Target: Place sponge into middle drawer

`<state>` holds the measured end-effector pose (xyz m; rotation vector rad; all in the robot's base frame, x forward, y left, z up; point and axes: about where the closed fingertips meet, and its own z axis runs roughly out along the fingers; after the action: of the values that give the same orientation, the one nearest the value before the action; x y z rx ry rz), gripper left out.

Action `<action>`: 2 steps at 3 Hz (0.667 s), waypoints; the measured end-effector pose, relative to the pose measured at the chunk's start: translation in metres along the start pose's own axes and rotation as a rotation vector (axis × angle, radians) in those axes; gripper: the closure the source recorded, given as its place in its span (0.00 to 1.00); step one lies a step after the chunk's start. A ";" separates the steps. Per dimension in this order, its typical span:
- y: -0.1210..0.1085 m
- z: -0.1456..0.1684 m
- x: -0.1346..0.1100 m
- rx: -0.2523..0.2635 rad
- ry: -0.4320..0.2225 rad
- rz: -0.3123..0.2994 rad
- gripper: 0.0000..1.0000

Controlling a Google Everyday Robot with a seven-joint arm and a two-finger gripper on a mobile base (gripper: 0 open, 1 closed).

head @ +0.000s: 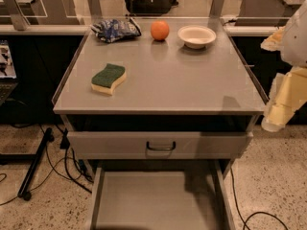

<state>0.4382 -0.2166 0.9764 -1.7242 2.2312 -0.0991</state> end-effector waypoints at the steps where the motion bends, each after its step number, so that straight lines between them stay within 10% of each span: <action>1: 0.000 -0.003 -0.003 0.012 0.000 -0.014 0.00; 2: 0.003 0.014 -0.034 -0.011 -0.105 -0.051 0.00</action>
Offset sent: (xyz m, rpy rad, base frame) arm 0.0280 0.1062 -0.0298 0.2989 -0.0316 0.2272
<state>0.4473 -0.1814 0.9700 -1.7500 2.1180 -0.0082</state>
